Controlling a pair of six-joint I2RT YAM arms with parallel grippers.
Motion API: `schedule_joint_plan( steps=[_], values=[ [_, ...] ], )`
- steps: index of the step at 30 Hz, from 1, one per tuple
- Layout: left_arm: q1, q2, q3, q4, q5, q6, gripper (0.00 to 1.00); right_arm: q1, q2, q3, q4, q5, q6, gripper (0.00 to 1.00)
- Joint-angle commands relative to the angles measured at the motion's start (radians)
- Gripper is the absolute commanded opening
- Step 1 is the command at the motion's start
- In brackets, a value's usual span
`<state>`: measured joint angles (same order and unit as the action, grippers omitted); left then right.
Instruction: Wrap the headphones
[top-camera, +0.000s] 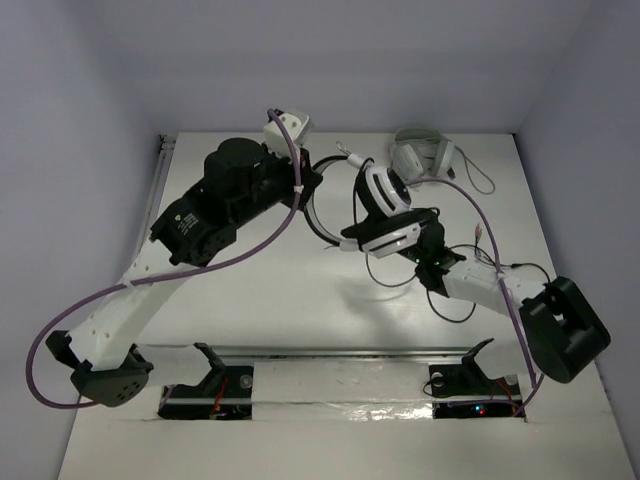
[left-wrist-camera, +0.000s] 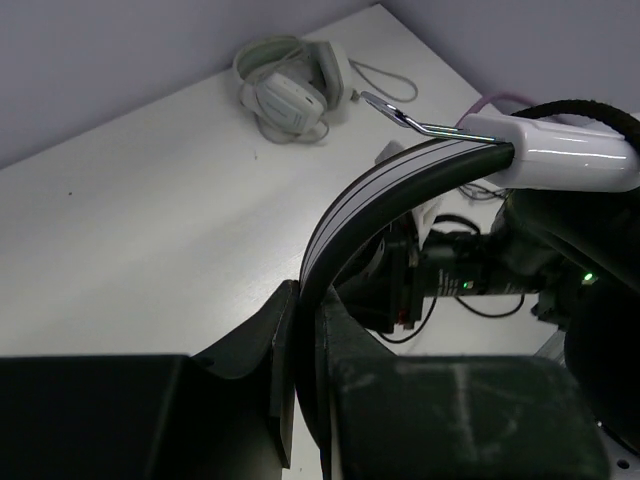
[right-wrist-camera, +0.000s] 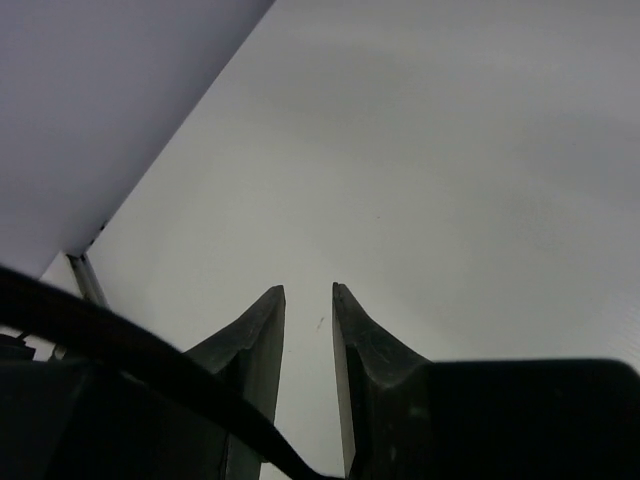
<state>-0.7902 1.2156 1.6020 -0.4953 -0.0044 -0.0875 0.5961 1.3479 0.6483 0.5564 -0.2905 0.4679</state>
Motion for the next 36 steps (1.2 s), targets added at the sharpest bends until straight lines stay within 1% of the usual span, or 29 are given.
schedule_joint_plan(
  steps=[1,5,6,8,11,17,19,21,23,27,28,29,30,32,36],
  values=[
    [0.009,0.031,0.124,0.046,-0.028,-0.077,0.00,-0.004,0.059,-0.018,0.213,-0.091,0.040,0.32],
    [0.032,0.085,0.257,0.021,-0.088,-0.083,0.00,-0.004,0.109,-0.035,0.261,-0.128,0.077,0.33],
    [0.045,0.097,0.277,0.021,-0.098,-0.089,0.00,-0.004,0.115,-0.038,0.261,-0.137,0.077,0.35],
    [0.054,0.122,0.323,0.026,-0.083,-0.095,0.00,-0.004,0.128,-0.059,0.275,-0.151,0.089,0.36],
    [0.094,0.150,0.360,0.049,-0.072,-0.103,0.00,-0.004,0.157,-0.078,0.283,-0.153,0.116,0.36],
    [0.221,0.208,0.400,0.063,-0.016,-0.144,0.00,-0.004,0.163,-0.128,0.292,-0.138,0.187,0.37],
    [0.249,0.223,0.401,0.066,-0.011,-0.158,0.00,0.007,0.148,-0.145,0.269,-0.119,0.199,0.38],
    [0.263,0.235,0.398,0.066,-0.045,-0.161,0.00,0.022,0.135,-0.156,0.246,-0.087,0.207,0.38],
    [0.278,0.243,0.379,0.067,-0.058,-0.167,0.00,0.050,0.134,-0.165,0.203,-0.064,0.209,0.38],
    [0.315,0.246,0.314,0.110,-0.095,-0.187,0.00,0.146,0.126,-0.170,0.146,0.002,0.215,0.36],
    [0.315,0.252,0.303,0.116,-0.095,-0.190,0.00,0.197,0.128,-0.165,0.113,0.017,0.215,0.35],
    [0.325,0.259,0.290,0.119,-0.100,-0.195,0.00,0.220,0.129,-0.156,0.090,0.049,0.213,0.33],
    [0.325,0.263,0.280,0.127,-0.139,-0.193,0.00,0.243,0.128,-0.154,0.073,0.062,0.216,0.32],
    [0.336,0.280,0.263,0.129,-0.160,-0.193,0.00,0.304,0.106,-0.164,0.037,0.082,0.222,0.28],
    [0.374,0.297,0.210,0.167,-0.250,-0.201,0.00,0.387,0.042,-0.236,0.040,0.079,0.270,0.27]
  ],
)
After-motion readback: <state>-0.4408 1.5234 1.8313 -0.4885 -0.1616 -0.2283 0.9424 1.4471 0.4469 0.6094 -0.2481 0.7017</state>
